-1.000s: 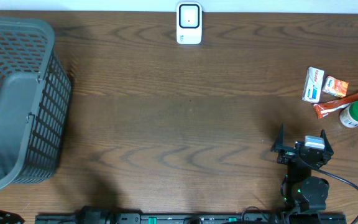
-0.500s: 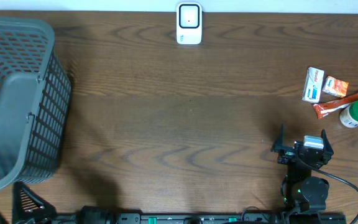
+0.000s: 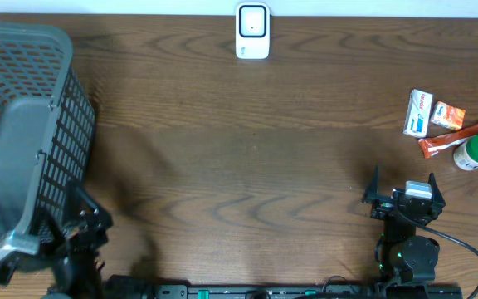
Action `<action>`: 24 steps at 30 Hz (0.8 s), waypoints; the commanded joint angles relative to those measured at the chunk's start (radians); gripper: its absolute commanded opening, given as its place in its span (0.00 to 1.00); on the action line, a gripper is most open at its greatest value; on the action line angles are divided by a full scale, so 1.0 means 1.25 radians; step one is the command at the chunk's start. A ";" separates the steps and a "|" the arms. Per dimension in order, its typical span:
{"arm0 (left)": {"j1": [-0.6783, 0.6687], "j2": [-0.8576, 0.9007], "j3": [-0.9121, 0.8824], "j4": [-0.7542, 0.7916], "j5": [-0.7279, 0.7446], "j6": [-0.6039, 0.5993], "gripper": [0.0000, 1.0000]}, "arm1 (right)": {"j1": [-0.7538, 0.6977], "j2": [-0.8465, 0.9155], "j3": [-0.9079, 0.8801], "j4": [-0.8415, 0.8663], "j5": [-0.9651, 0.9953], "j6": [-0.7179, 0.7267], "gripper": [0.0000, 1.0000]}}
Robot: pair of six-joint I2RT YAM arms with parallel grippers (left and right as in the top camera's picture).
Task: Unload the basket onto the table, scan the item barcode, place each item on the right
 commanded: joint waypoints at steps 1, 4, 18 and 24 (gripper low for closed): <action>0.004 -0.002 -0.115 0.149 0.077 0.043 0.98 | 0.006 -0.004 -0.001 -0.003 0.010 -0.009 0.99; 0.004 -0.002 -0.194 0.239 0.099 0.066 0.98 | 0.006 -0.004 -0.001 -0.003 0.010 -0.009 0.99; 0.004 -0.002 -0.409 0.349 0.128 0.162 0.98 | 0.006 -0.004 -0.001 -0.003 0.010 -0.009 0.99; 0.004 -0.003 -0.448 0.352 0.106 0.205 0.98 | 0.006 -0.004 -0.001 -0.003 0.010 -0.009 0.99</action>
